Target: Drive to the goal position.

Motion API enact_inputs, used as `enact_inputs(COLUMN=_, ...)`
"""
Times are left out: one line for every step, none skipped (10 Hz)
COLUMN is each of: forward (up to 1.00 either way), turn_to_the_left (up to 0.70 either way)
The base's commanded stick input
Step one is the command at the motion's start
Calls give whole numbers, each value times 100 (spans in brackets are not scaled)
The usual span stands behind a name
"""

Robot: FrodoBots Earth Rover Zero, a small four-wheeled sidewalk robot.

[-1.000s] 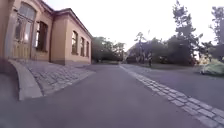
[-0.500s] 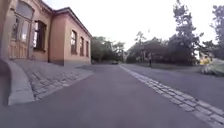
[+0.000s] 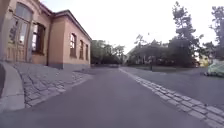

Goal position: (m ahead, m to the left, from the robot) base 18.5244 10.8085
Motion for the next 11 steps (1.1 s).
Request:
enact_inputs(forward=50, turn_to_the_left=0)
enact_inputs(forward=50, turn_to_the_left=0)
enact_inputs(forward=50, turn_to_the_left=0)
enact_inputs(forward=50, turn_to_the_left=0)
enact_inputs(forward=50, turn_to_the_left=0)
enact_inputs(forward=50, turn_to_the_left=0)
enact_inputs(forward=50, turn_to_the_left=0)
enact_inputs(forward=50, turn_to_the_left=0)
enact_inputs(forward=50, turn_to_the_left=0)
enact_inputs(forward=50, turn_to_the_left=0)
enact_inputs(forward=50, turn_to_the_left=0)
